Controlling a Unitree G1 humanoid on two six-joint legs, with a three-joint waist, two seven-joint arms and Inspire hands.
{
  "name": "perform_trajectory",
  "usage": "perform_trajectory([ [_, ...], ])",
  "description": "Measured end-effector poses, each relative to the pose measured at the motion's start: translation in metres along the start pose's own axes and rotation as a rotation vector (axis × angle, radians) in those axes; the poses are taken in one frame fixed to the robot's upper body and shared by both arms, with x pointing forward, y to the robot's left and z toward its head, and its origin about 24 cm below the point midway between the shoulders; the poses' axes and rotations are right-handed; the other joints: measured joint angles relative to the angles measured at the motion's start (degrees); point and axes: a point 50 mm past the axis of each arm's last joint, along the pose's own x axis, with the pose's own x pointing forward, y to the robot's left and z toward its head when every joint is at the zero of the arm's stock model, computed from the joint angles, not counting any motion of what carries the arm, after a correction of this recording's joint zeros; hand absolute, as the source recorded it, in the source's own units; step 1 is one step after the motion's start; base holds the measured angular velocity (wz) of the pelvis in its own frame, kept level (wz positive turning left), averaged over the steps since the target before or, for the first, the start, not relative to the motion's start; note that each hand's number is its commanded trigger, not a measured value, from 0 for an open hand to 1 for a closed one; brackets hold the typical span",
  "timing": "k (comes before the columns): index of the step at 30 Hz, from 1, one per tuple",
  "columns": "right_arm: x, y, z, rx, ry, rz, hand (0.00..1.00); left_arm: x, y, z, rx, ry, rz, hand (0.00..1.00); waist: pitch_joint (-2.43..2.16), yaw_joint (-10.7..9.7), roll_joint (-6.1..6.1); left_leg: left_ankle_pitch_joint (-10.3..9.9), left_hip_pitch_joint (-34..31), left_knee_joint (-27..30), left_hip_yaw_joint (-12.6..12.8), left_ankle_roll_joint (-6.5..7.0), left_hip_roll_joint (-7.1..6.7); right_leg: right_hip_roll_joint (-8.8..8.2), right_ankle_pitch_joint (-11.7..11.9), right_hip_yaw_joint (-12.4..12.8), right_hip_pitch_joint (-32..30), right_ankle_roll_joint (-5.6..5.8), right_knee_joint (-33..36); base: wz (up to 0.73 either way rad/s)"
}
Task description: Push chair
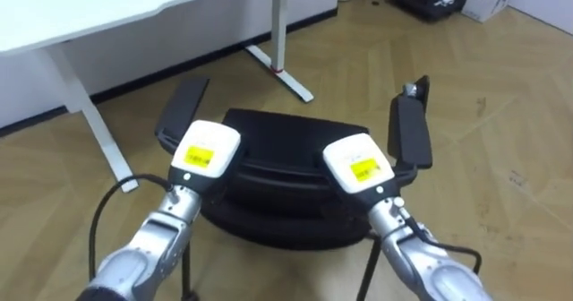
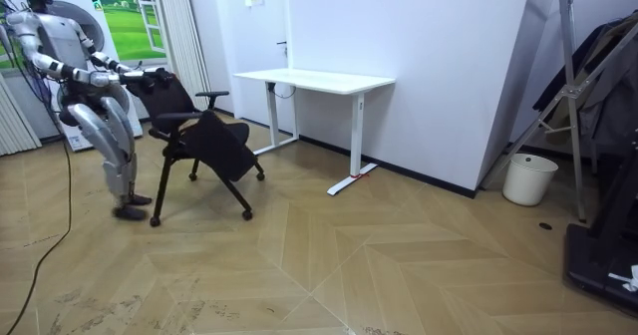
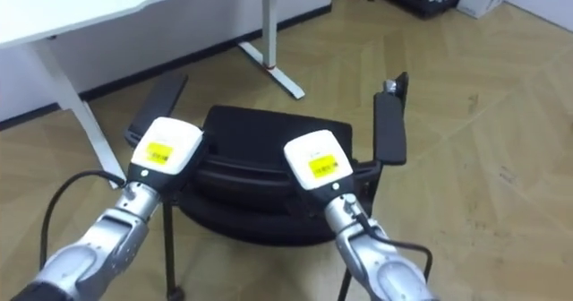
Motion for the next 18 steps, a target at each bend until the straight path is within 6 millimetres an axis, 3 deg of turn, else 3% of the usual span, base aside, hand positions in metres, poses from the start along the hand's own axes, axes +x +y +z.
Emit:
perform_trajectory([
  [1,-0.001,0.000,-0.001,-0.003,-0.007,0.006,1.00,-0.001,-0.001,0.001,-0.007,0.001,-0.005,1.00,-0.03,-0.28,-0.10,-1.45,1.41,0.67,-0.93,-0.25,-0.44,-0.04,2.55,2.05,0.70,0.06,-3.98,0.46],
  [2,-0.002,0.001,-0.002,-0.010,-0.013,0.014,1.00,-0.003,-0.004,0.002,-0.015,0.004,-0.013,1.00,-0.27,-0.60,-0.39,-2.86,2.36,1.13,-1.91,-0.68,-0.32,0.31,5.12,2.06,1.47,-0.52,-3.78,0.40],
  [3,-0.002,0.001,-0.004,-0.015,-0.015,0.014,1.00,-0.003,-0.004,0.003,-0.018,0.005,-0.014,1.00,-0.51,-0.60,-0.05,-3.57,2.49,1.50,-2.49,-0.97,-0.05,0.77,5.62,2.09,1.66,-0.95,-3.47,0.43],
  [4,-0.001,-0.002,-0.007,-0.029,-0.018,0.007,1.00,-0.001,-0.004,0.005,-0.022,0.007,-0.008,1.00,-1.02,-0.63,0.52,-4.69,2.56,2.13,-3.57,-1.55,0.66,1.45,5.67,1.71,1.75,-1.02,-2.44,0.39],
  [6,0.002,-0.006,-0.010,-0.041,-0.025,0.003,1.00,0.001,-0.002,0.005,-0.025,0.013,0.001,1.00,-1.00,-0.30,0.64,-5.88,3.34,1.97,-3.23,-3.14,2.15,2.19,5.76,0.94,1.74,-1.84,-0.69,0.31],
  [7,0.005,-0.009,-0.011,-0.046,-0.027,0.002,1.00,0.002,-0.001,0.004,-0.029,0.021,0.007,1.00,-1.06,-0.12,0.72,-6.82,4.21,1.89,-3.01,-3.93,3.21,2.80,5.65,0.58,1.94,-3.44,0.77,0.29],
  [8,0.006,-0.010,-0.011,-0.046,-0.027,0.006,1.00,0.003,0.000,0.004,-0.028,0.023,0.010,1.00,-0.99,0.36,1.01,-7.97,4.98,2.42,-1.59,-4.80,4.96,3.64,4.60,-0.40,2.60,-5.00,2.10,0.34],
  [9,0.007,-0.010,-0.012,-0.043,-0.025,0.007,1.00,0.004,0.000,0.005,-0.027,0.022,0.013,1.00,-1.10,0.33,1.19,-8.57,5.05,3.00,-0.07,-5.53,6.21,4.17,3.54,-1.03,2.90,-5.41,2.70,0.45],
  [10,0.008,-0.012,-0.013,-0.038,-0.020,0.005,1.00,0.006,0.003,0.004,-0.022,0.019,0.021,1.00,-1.06,0.46,1.29,-9.62,5.08,4.78,2.71,-6.91,8.49,5.35,1.62,-1.88,3.52,-6.11,3.83,0.44],
  [11,0.009,-0.013,-0.012,-0.036,-0.019,0.012,1.00,0.006,0.003,0.003,-0.016,0.018,0.021,1.00,-0.89,0.75,1.02,-9.88,4.67,8.27,5.66,-7.37,10.19,6.28,0.05,-2.05,4.47,-6.84,4.57,0.39],
  [12,0.010,-0.013,-0.012,-0.036,-0.021,0.017,1.00,0.006,0.004,0.003,-0.014,0.018,0.022,1.00,-0.73,1.04,0.76,-9.68,4.29,10.39,6.96,-7.61,10.75,6.52,-0.85,-2.00,4.86,-7.07,5.20,0.26],
  [13,0.010,-0.012,-0.012,-0.033,-0.026,0.023,1.00,0.007,0.004,0.002,-0.013,0.019,0.022,1.00,-0.61,1.68,0.68,-8.86,3.06,16.17,8.31,-8.76,12.10,7.09,-2.47,-2.00,5.94,-7.64,6.07,0.08],
  [15,0.010,-0.010,-0.010,-0.025,-0.035,0.031,1.00,0.004,0.001,0.001,-0.016,0.025,0.012,1.00,-0.35,2.52,0.33,-5.56,0.62,23.93,8.35,-9.60,13.38,7.13,-4.96,-2.30,7.77,-8.24,7.47,0.15],
  [16,0.010,-0.010,-0.010,-0.024,-0.039,0.029,1.00,0.004,0.002,0.001,-0.016,0.025,0.014,1.00,-0.26,2.47,0.17,-2.95,-1.78,29.00,8.27,-9.96,14.15,7.04,-6.13,-3.41,8.80,-8.33,8.06,0.42],
  [17,0.010,-0.010,-0.010,-0.021,-0.037,0.029,1.00,0.004,0.002,0.001,-0.015,0.025,0.013,1.00,-0.15,2.38,-0.32,-0.47,-3.15,32.09,8.21,-9.60,14.51,6.84,-6.93,-4.22,9.67,-9.31,8.53,0.44],
  [18,0.010,-0.010,-0.010,-0.018,-0.037,0.030,1.00,0.002,0.000,0.001,-0.015,0.027,0.008,1.00,-0.16,2.69,-0.69,0.36,-3.46,32.94,8.23,-9.51,14.60,6.73,-7.46,-4.35,10.04,-9.55,8.81,0.31],
])
